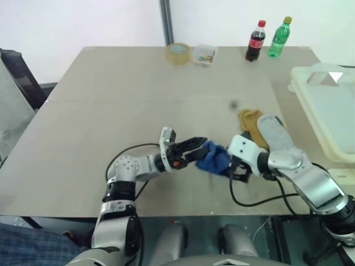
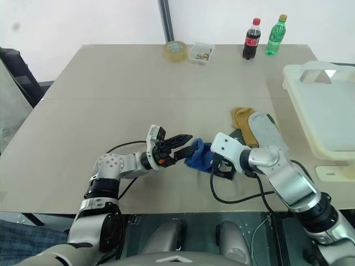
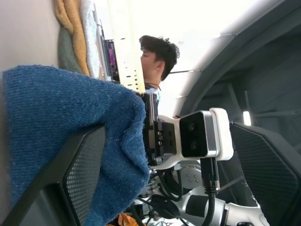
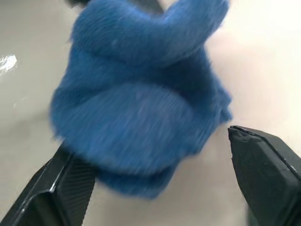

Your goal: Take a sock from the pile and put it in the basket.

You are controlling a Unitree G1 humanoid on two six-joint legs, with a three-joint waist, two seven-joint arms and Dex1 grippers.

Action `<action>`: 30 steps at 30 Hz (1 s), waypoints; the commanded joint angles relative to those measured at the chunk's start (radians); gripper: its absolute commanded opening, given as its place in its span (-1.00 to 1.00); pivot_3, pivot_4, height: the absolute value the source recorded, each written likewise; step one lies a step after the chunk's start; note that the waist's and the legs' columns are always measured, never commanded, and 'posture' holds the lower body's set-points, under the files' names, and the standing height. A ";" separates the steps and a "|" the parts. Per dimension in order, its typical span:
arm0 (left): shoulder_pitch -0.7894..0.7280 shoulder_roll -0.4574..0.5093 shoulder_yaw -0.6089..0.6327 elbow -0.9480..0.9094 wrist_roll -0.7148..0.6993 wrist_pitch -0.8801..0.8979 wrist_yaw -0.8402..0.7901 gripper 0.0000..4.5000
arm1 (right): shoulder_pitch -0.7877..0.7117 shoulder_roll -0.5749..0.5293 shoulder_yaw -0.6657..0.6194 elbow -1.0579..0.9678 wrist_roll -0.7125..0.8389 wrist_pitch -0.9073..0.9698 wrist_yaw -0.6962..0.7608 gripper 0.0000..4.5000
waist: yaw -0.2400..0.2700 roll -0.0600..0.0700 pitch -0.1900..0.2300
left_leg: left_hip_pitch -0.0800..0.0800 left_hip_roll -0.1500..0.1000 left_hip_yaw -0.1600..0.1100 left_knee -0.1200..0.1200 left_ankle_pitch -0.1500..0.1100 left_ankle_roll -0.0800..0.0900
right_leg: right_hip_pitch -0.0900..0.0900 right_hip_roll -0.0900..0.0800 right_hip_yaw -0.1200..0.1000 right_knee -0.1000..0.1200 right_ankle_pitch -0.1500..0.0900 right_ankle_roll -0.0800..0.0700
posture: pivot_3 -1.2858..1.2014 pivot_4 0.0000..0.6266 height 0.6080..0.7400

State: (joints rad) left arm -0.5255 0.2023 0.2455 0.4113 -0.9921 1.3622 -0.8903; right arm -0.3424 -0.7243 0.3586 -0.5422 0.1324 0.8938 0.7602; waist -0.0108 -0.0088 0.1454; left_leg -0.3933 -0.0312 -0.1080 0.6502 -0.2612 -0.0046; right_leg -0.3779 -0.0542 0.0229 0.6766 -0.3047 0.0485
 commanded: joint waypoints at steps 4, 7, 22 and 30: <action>0.019 -0.030 -0.018 0.001 0.009 -0.006 0.001 1.00 | 0.092 0.017 -0.378 -0.142 0.224 0.286 0.017 0.99 | 0.003 -0.001 0.001 | -0.002 -0.001 -0.001 0.000 0.000 0.000 | 0.000 -0.001 0.000 -0.002 0.000 0.000 | 0.03 -0.52 1.00; 0.019 -0.027 -0.053 -0.007 0.022 -0.004 -0.023 1.00 | 0.099 0.106 -0.498 -0.158 0.281 0.428 -0.045 0.99 | 0.003 -0.001 0.001 | -0.002 0.000 -0.003 0.000 0.000 0.001 | 0.000 0.000 0.000 -0.001 0.000 0.000 | 0.03 -0.52 1.00; 0.011 -0.017 -0.140 -0.005 0.083 -0.032 -0.094 1.00 | -0.001 0.608 -0.553 -0.206 0.404 0.721 -0.471 0.99 | 0.001 0.002 0.001 | -0.002 -0.001 -0.005 0.000 0.001 -0.002 | -0.001 0.000 0.000 0.000 0.000 -0.001 | 0.03 -0.52 1.00; 0.019 -0.010 -0.141 -0.018 0.090 -0.038 -0.102 1.00 | 0.044 0.469 -0.516 -0.184 0.412 0.721 -0.514 0.99 | -0.001 0.002 0.001 | -0.002 -0.002 -0.004 0.000 0.002 -0.002 | -0.001 0.001 0.000 0.001 0.000 0.000 | 0.03 -0.52 1.00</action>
State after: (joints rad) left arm -0.5181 0.1958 0.1254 0.3834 -0.9074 1.3204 -0.9909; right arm -0.2982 -0.2336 -0.1450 -0.7095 0.5264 1.6080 0.2368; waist -0.0114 -0.0064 0.1468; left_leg -0.3953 -0.0336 -0.1126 0.6501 -0.2597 -0.0065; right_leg -0.3783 -0.0525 0.0223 0.6774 -0.3049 0.0480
